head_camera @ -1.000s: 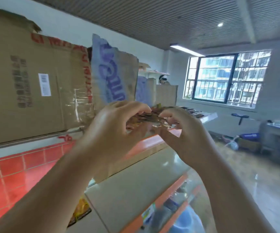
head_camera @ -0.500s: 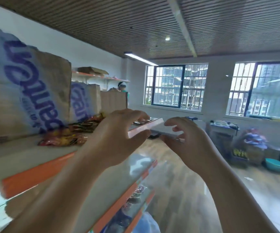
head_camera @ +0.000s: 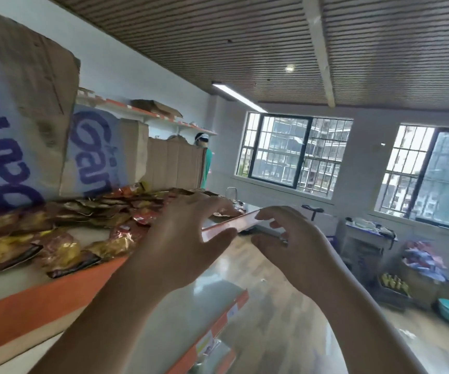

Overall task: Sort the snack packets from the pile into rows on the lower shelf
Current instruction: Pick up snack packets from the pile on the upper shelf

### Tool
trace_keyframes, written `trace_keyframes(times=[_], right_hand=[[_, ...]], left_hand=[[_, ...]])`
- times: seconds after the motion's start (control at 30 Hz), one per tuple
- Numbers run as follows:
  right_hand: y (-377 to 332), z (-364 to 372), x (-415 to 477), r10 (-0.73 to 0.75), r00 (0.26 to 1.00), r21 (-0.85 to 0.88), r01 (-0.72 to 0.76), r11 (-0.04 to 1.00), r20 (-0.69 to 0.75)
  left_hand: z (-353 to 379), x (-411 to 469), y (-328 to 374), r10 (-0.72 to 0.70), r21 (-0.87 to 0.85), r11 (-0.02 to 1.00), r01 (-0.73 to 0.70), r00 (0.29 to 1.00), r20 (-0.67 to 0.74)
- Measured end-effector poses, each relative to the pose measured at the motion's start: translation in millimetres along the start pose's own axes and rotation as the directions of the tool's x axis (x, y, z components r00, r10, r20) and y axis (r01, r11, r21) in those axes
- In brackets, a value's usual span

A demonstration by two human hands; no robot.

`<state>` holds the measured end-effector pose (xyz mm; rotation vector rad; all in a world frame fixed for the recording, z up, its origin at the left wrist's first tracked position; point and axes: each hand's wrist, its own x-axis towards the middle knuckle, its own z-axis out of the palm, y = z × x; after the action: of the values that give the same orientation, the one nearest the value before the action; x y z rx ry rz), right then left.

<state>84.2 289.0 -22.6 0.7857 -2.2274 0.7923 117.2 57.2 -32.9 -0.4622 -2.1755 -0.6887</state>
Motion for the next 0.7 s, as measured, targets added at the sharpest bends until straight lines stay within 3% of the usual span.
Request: trace_keyframes(times=[0.43, 0.7], right_hand=[[138, 79, 147, -0.092, 0.989, 0.148, 0.075, 0.986, 0.116], [180, 113, 214, -0.192, 0.978, 0.225, 0.171, 0.959, 0.075]], left_hand=[[102, 110, -37, -0.017, -0.004, 1.000, 0.017, 0.999, -0.038], [115, 128, -41, -0.044, 0.183, 0.982, 0.055, 0.997, -0.061]])
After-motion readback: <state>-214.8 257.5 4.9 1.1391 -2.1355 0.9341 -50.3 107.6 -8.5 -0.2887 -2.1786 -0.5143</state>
